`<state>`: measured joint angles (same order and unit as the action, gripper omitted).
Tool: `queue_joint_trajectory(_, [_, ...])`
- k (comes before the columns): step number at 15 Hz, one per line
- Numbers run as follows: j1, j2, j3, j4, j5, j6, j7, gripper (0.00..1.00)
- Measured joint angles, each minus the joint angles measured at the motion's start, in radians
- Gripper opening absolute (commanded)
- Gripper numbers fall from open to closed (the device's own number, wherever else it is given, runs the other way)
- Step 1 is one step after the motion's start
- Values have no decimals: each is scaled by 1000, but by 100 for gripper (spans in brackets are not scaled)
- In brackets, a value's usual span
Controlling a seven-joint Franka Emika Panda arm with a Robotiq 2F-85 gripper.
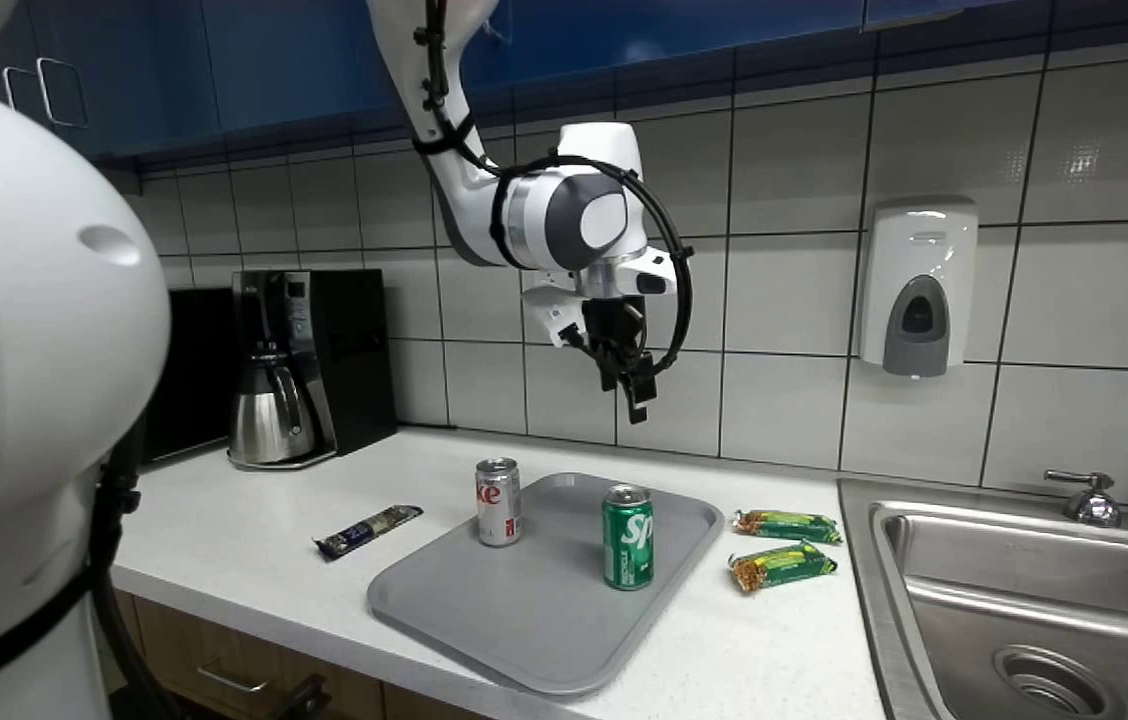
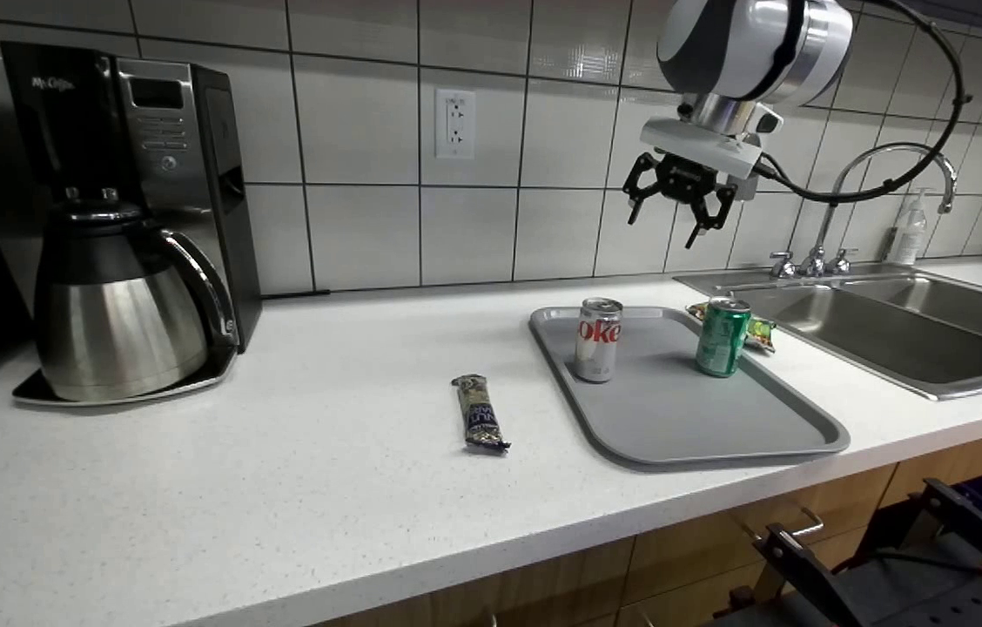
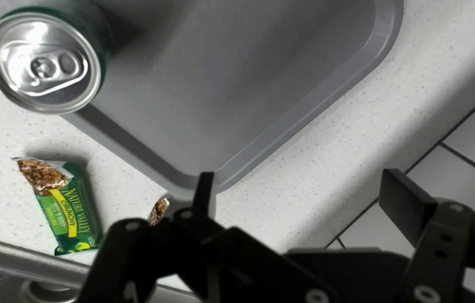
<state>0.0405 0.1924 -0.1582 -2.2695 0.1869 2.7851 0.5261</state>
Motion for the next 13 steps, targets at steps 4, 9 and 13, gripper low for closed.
queue_joint_trajectory(4, [5, -64, 36, -55, 0, 0, -24, 100])
queue_joint_trajectory(9, [7, -133, 75, -113, -19, 0, -38, 100])
queue_joint_trajectory(13, [9, -178, 103, -149, -42, 0, -39, 100])
